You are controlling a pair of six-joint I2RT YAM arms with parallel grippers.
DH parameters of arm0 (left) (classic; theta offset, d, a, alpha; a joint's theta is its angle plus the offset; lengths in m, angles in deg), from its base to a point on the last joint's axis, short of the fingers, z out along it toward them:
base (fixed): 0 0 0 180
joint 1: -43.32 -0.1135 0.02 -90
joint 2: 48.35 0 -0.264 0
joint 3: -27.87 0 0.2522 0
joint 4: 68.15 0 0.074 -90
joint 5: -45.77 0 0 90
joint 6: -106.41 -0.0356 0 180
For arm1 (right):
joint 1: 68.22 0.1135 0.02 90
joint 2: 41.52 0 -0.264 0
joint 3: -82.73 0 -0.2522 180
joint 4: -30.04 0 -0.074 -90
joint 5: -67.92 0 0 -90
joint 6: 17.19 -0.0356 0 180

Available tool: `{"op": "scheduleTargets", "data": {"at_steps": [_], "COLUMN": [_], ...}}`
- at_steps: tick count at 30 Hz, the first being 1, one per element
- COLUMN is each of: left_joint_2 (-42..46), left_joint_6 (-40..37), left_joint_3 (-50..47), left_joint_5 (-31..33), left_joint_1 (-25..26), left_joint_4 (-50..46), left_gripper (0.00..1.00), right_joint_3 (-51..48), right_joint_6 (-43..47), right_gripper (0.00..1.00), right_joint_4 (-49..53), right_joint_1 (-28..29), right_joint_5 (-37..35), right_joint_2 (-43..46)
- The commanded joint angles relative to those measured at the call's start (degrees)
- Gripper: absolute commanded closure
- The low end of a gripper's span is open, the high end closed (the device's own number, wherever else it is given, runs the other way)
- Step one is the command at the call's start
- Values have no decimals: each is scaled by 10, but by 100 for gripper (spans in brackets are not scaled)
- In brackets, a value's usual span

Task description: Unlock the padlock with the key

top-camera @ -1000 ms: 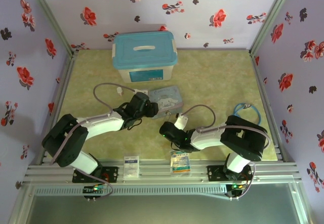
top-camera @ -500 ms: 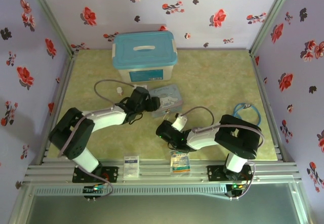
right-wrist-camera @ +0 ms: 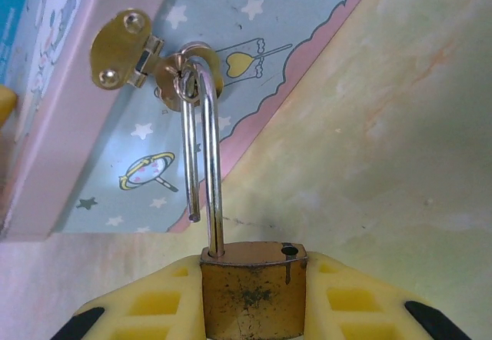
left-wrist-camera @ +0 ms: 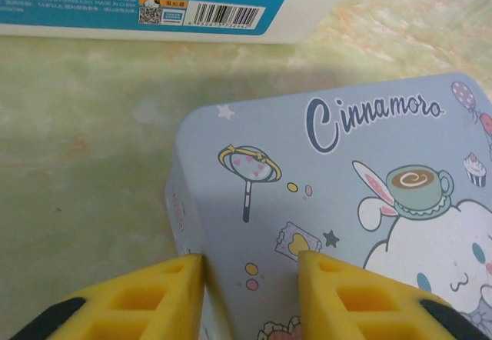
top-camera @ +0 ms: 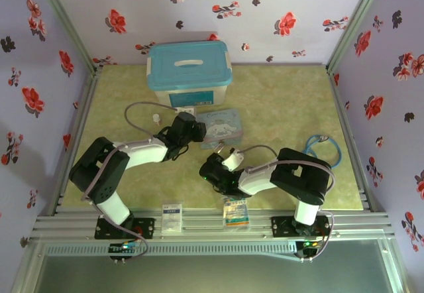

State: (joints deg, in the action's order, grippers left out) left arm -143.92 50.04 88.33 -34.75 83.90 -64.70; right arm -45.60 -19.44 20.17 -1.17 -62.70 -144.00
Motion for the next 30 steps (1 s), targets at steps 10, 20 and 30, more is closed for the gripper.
{"op": "scheduleTargets", "data": {"at_steps": [10, 20, 30], "left_joint_2": [-39, -40, -28], "left_joint_6": [-80, -86, -88], "left_joint_3": [-48, -59, -47], "left_joint_5": [2, 4, 2], "left_joint_1": [1, -7, -14], "left_joint_4": [-106, -105, -121], "left_gripper": [67, 71, 71], "right_joint_3": [-3, -35, -98], "right_joint_6": [-74, -47, -42], "right_gripper": [93, 93, 93], "right_joint_4": [-103, -117, -198], "right_joint_1": [-35, -71, -117], "right_joint_5": [-17, -48, -15], "right_joint_2": [-64, -2, -20]}}
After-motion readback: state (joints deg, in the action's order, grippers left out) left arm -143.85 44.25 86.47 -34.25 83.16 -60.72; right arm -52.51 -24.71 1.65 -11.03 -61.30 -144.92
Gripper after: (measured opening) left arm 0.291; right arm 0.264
